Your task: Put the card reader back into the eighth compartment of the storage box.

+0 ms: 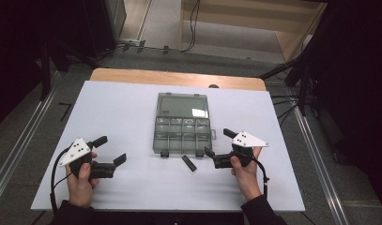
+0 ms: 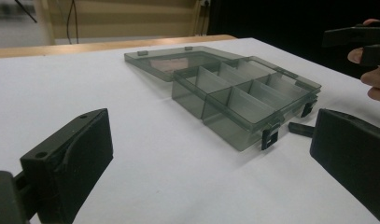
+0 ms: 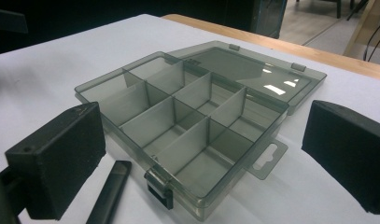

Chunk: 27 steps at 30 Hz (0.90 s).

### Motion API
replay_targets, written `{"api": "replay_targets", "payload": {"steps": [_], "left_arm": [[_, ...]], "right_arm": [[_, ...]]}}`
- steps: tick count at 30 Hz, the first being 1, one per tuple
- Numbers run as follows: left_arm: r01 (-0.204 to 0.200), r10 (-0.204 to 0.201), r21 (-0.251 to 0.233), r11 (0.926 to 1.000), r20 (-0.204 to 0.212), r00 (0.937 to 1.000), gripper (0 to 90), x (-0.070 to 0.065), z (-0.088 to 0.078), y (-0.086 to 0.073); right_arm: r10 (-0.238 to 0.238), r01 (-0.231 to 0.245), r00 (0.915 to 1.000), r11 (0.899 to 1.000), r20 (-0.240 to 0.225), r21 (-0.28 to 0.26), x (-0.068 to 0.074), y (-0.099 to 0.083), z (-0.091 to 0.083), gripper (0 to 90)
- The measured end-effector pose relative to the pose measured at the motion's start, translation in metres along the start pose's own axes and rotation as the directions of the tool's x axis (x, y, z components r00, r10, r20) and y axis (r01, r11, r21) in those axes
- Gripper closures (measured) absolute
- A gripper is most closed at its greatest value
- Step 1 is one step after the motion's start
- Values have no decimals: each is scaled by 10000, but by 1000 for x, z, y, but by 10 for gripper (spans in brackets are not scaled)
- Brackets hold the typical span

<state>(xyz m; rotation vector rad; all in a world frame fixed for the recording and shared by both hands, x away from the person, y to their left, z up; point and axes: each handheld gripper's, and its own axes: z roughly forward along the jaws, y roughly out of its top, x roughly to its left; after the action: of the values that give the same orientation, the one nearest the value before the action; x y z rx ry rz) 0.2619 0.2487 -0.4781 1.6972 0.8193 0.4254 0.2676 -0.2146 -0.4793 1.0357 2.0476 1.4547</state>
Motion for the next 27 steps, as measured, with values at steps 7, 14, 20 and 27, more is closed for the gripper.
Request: {"api": "replay_targets", "payload": {"steps": [7, 14, 20, 27], "left_arm": [[155, -161, -236, 9996, -247, 9996, 0, 7, -16, -5], [87, -101, -372, 9993, -385, 9992, 0, 9, -27, -11], [-42, 19, -489, 9988, -460, 9989, 0, 10, -36, -13], [-39, 15, -469, 9989, -528, 9986, 0, 14, -41, -18]], "right_arm": [[-251, 256, 9994, 9995, -240, 194, 12, 4, 1, 0], [-448, 474, 9966, 9982, -690, 369, 23, 8, 4, 0], [-552, 621, 9934, 9958, -1005, 670, 31, 10, 6, 0], [-572, 689, 9890, 9942, -1362, 826, 38, 12, 8, 0]]}}
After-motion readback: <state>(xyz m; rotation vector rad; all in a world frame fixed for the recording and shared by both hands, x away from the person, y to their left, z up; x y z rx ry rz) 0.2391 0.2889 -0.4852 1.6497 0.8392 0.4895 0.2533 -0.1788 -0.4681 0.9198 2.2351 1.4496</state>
